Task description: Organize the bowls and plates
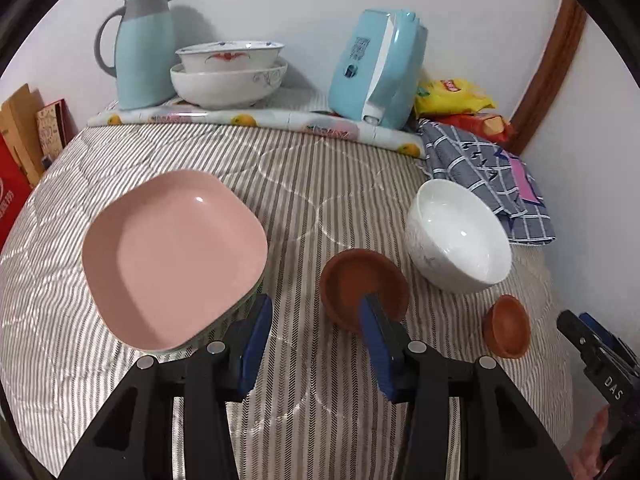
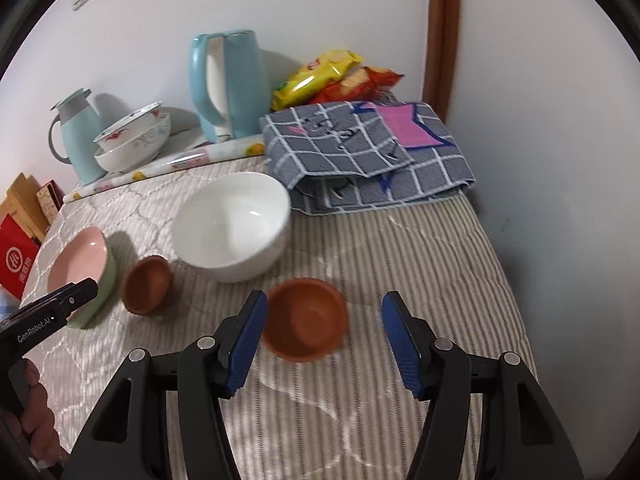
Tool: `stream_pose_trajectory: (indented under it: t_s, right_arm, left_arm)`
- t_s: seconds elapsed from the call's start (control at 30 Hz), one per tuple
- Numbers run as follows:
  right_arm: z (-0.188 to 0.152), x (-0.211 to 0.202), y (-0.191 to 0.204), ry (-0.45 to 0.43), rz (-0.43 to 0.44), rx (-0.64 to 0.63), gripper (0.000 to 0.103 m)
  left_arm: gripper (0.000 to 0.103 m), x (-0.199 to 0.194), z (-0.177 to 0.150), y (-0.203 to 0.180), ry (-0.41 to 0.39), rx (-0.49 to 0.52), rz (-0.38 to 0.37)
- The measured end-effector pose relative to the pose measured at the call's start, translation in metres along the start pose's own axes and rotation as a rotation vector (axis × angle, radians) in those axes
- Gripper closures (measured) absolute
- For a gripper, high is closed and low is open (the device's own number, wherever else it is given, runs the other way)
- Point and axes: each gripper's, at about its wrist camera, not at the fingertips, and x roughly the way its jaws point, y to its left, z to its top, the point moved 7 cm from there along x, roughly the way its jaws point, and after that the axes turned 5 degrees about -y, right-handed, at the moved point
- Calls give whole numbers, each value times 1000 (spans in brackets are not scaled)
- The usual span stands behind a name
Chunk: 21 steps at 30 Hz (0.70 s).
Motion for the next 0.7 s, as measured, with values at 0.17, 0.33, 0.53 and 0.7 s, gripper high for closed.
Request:
stream_pose_trajectory:
  t_s: [0.17,0.33,0.53,0.7]
  right_arm:
    - [-7,13,-16,9,3,23,44]
    - [-13,28,-19,31,32,31,45]
    - [-17,44,-18,50,53,24,48]
    - [-22,57,-18,79,67,21,52]
  left_arm:
    - [59,15,-3,1,22,-36,13]
    - [59,25,-3,0,33,-56,13]
    - [60,37,1,-8,28,-28,33]
    - [60,50,0,-12,49,-10,46]
